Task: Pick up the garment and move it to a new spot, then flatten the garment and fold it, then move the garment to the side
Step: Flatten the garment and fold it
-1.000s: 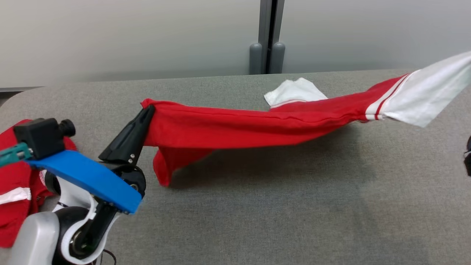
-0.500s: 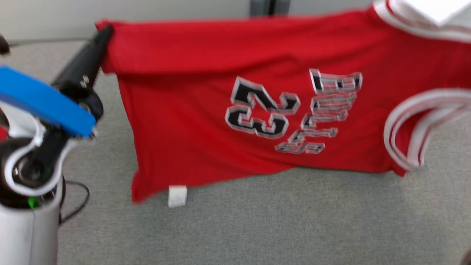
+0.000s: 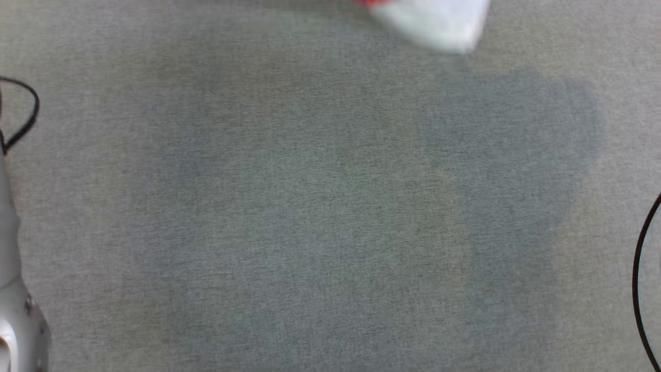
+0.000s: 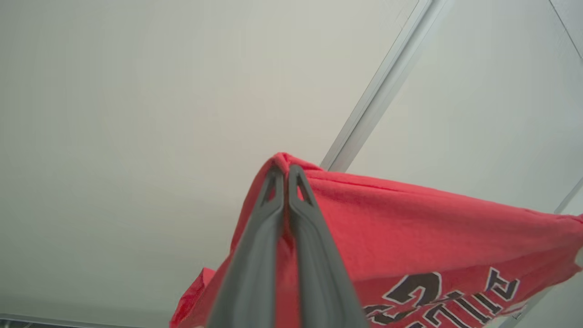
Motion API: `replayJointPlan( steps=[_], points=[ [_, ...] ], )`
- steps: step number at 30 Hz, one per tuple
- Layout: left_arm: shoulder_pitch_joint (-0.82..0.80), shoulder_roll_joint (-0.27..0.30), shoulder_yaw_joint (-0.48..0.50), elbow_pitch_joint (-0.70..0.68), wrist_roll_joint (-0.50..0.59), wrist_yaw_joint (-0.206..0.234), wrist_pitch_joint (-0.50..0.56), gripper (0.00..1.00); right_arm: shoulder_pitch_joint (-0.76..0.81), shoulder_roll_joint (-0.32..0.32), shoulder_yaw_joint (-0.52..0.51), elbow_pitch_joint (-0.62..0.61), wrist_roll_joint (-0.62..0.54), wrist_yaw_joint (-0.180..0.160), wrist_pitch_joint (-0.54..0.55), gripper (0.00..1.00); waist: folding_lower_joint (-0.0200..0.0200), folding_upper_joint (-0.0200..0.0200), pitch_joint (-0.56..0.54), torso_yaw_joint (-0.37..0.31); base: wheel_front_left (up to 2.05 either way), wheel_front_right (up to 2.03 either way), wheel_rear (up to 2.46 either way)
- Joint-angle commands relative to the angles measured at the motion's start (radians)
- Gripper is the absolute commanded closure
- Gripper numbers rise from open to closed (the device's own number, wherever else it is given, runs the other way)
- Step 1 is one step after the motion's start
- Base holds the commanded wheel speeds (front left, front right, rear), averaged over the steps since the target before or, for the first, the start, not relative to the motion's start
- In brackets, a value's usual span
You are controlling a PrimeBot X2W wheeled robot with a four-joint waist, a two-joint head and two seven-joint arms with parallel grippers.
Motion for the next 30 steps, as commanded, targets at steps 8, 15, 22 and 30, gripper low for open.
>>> replayJointPlan(
  steps=[8,15,22,30],
  points=[
    [0.007,-0.014,0.006,0.130,0.015,-0.063,-0.125,1.00,0.039,-0.052,0.096,0.101,0.076,0.000,-0.062,1.00,-0.0003,0.0000,0.000,-0.033,0.00,0.00,0.00],
    [0.269,-0.070,-0.055,0.275,0.014,-0.105,-0.224,1.00,0.434,-0.086,0.174,0.080,0.159,0.000,0.083,1.00,-0.0003,0.0000,-0.037,-0.017,0.00,0.00,0.00],
    [0.504,-0.064,-0.106,0.338,-0.020,-0.114,-0.164,1.00,0.835,-0.097,0.119,-0.077,0.195,0.000,0.320,1.00,-0.0003,0.0000,-0.099,0.010,0.00,0.00,0.00],
    [0.766,-0.021,-0.115,0.183,-0.069,-0.058,-0.038,1.00,1.161,0.012,-0.063,-0.368,0.069,0.000,0.636,1.00,-0.0003,0.0000,-0.227,0.039,0.00,0.00,0.00]
  ],
)
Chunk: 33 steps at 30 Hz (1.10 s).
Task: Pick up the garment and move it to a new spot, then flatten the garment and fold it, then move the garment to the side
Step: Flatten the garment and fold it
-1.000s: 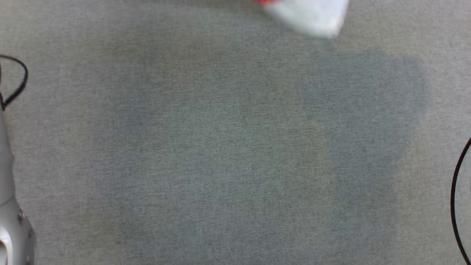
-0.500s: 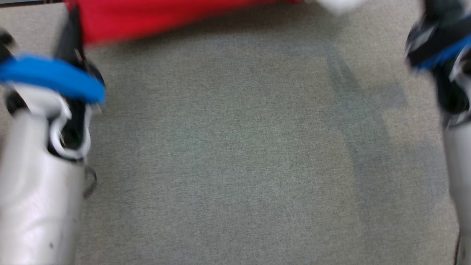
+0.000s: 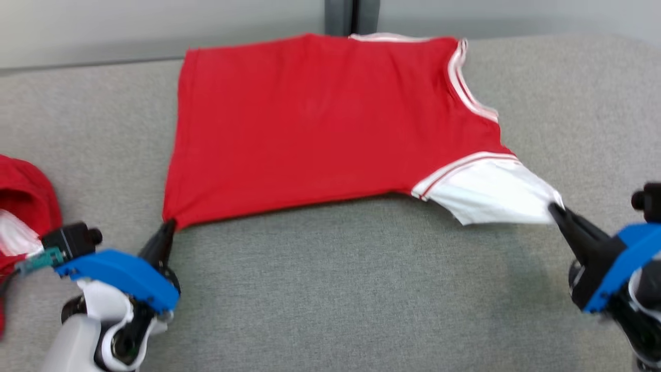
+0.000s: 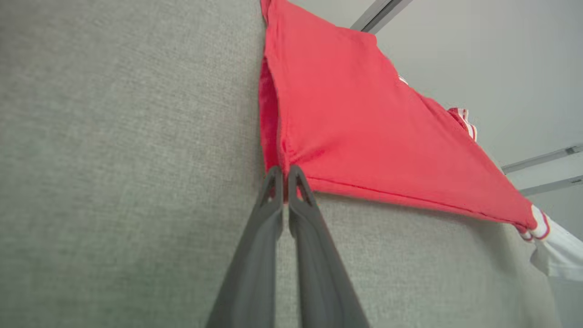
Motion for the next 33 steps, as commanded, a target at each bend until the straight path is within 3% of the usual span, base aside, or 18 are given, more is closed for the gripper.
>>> replayJointPlan(
  steps=[1,8,19,24,26,33],
  points=[
    [0.051,0.020,0.000,-0.048,-0.005,0.020,0.020,1.00,0.053,0.017,-0.030,-0.054,-0.026,0.000,0.049,1.00,0.0003,0.0000,-0.052,0.019,0.00,0.00,0.00],
    [0.257,0.072,-0.030,-0.297,0.003,0.110,0.132,1.00,0.250,0.097,-0.103,-0.259,-0.113,0.000,0.278,1.00,0.0003,0.0000,-0.117,0.044,0.00,0.00,0.00],
    [0.497,0.146,-0.058,-0.558,0.046,0.218,0.209,1.00,0.432,0.136,-0.171,-0.413,-0.129,0.000,0.461,1.00,0.0003,0.0000,-0.135,0.055,0.00,0.00,0.00],
    [0.529,0.152,-0.049,-0.633,0.043,0.235,0.207,1.00,0.426,0.137,-0.196,-0.459,-0.109,0.000,0.444,1.00,0.0003,0.0000,-0.127,0.059,0.00,0.00,0.00],
    [0.503,0.167,-0.061,-0.637,0.064,0.230,0.219,1.00,0.400,0.137,-0.191,-0.464,-0.118,0.000,0.426,1.00,0.0003,0.0000,-0.120,0.063,0.00,0.00,0.00],
    [0.362,0.133,-0.086,-0.595,0.074,0.204,0.218,1.00,0.246,0.127,-0.136,-0.439,-0.148,0.000,0.379,1.00,0.0003,0.0000,-0.088,0.068,0.00,0.00,0.00]
  ],
)
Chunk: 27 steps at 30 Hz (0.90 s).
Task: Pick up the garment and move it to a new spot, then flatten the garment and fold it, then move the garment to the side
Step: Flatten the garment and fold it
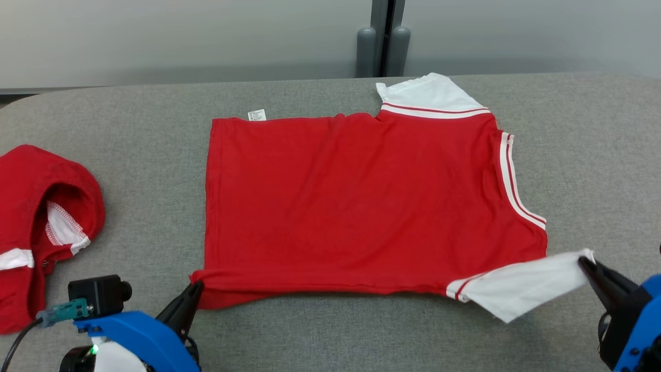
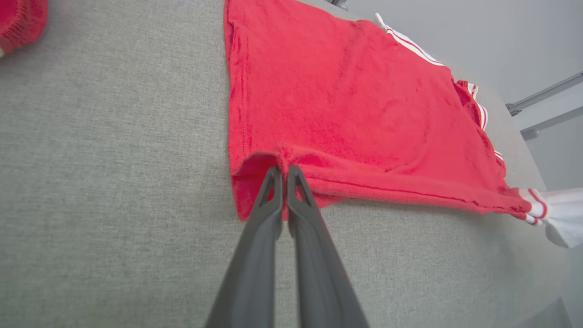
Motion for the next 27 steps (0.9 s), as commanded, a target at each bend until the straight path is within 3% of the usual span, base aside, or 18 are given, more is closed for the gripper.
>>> replayJointPlan(
  steps=[1,12,26,27],
  points=[
    [-0.049,-0.020,-0.004,0.019,0.006,-0.006,-0.016,1.00,-0.057,-0.019,0.010,0.017,-0.007,0.000,-0.026,1.00,-0.0001,0.0000,0.016,0.003,0.00,0.00,0.00],
    [-0.243,-0.127,-0.015,0.223,0.040,-0.011,-0.122,1.00,-0.296,-0.101,0.056,0.199,0.013,0.000,-0.172,1.00,-0.0001,0.0000,0.082,0.038,0.00,0.00,0.00],
    [-0.364,-0.174,-0.042,0.412,0.065,-0.051,-0.192,1.00,-0.448,-0.136,0.108,0.405,-0.011,0.000,-0.317,1.00,-0.0001,0.0000,0.140,0.059,0.00,0.00,0.00],
    [-0.369,-0.176,-0.044,0.420,0.067,-0.054,-0.196,0.88,-0.457,-0.136,0.110,0.413,-0.011,0.000,-0.325,1.00,-0.0001,0.0000,0.142,0.059,0.00,0.00,0.00]
  ],
)
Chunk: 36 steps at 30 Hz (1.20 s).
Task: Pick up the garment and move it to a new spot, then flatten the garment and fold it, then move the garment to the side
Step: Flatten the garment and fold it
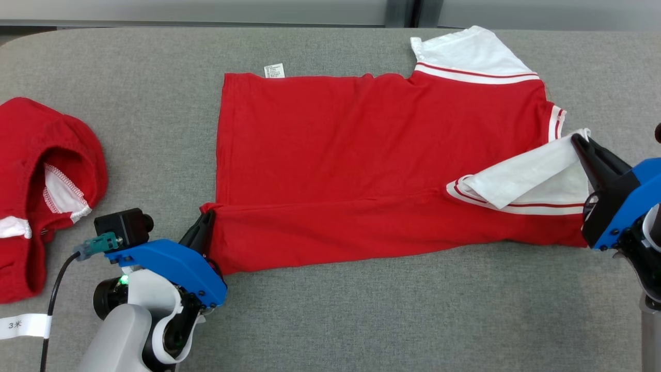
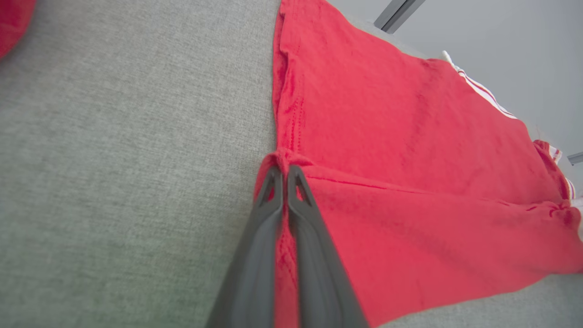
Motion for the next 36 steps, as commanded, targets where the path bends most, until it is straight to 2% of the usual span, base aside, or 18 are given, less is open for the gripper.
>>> replayJointPlan(
  steps=[1,2,3,12,18,24,30,36],
  points=[
    [-0.023,-0.002,-0.001,0.010,0.005,-0.004,-0.010,0.74,-0.024,-0.005,0.002,0.010,-0.009,0.000,-0.011,1.00,-0.0001,0.0000,0.001,0.000,0.00,0.00,0.00],
    [-0.027,-0.003,-0.002,0.018,0.007,-0.006,-0.012,0.27,-0.028,-0.005,0.005,0.019,-0.009,0.000,-0.016,0.58,-0.0001,0.0000,0.001,0.000,0.00,0.00,0.00],
    [-0.030,-0.005,0.000,0.026,0.007,-0.005,-0.018,0.00,-0.033,-0.001,0.005,0.026,-0.001,0.000,-0.026,0.00,-0.0001,0.0000,0.000,0.001,0.00,0.00,0.00],
    [-0.021,-0.003,0.003,0.052,0.035,-0.010,-0.100,0.00,-0.041,-0.013,0.018,0.070,0.012,0.001,-0.110,0.00,-0.0001,0.0000,-0.035,0.001,0.00,0.00,0.00],
    [0.043,0.007,-0.027,0.031,0.088,0.007,-0.151,0.00,0.038,0.012,-0.026,0.068,-0.002,0.001,-0.072,0.00,-0.0001,0.0000,-0.067,-0.005,0.00,0.00,0.00],
    [0.091,0.012,-0.091,0.048,0.157,0.043,-0.146,0.00,0.124,0.061,-0.078,0.079,-0.073,0.001,-0.040,0.00,-0.0001,0.0000,-0.077,-0.013,0.00,0.00,0.00],
    [0.099,-0.002,-0.116,0.075,0.204,0.098,-0.158,0.00,0.131,0.101,-0.111,0.142,-0.150,0.001,-0.091,0.00,-0.0001,0.0000,-0.063,-0.024,0.00,0.00,0.00],
    [0.075,-0.012,-0.126,0.113,0.213,0.112,-0.160,0.00,0.092,0.123,-0.143,0.245,-0.205,0.001,-0.137,0.00,-0.0001,0.0000,-0.048,-0.020,0.00,0.00,0.00]
  ],
)
